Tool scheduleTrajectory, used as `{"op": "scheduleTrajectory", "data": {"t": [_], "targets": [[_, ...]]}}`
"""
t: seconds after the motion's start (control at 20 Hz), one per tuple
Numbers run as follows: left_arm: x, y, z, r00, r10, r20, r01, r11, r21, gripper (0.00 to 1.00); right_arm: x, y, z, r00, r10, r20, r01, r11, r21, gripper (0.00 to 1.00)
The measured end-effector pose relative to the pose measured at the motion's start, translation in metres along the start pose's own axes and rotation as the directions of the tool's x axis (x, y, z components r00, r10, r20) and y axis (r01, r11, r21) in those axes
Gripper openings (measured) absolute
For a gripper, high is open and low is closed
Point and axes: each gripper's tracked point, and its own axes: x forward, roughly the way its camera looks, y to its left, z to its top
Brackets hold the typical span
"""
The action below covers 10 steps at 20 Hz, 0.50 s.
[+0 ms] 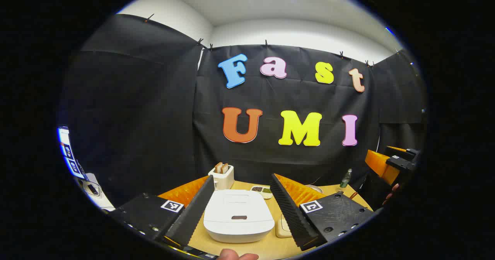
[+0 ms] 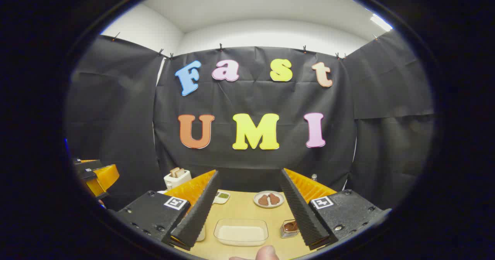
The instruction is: Close the left gripper, press the button to open the rice cooker; take a wooden spoon from the chopstick holder with the right hand, scoop a spoonful of rice and pour it into the rice cooker, then put the wooden spoon back into the chopstick holder.
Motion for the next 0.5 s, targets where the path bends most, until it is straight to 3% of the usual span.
{"op": "scheduleTrajectory", "data": {"t": [0.5], "targets": [[-0.0008, -0.0003, -0.0011, 1.000, 0.014, 0.007, -0.014, 1.000, -0.002, 0.94, 0.0017, -0.0082, 0.0050, 1.000, -0.005, 0.015, 0.005, 1.000, 0.011, 1.00]]}}
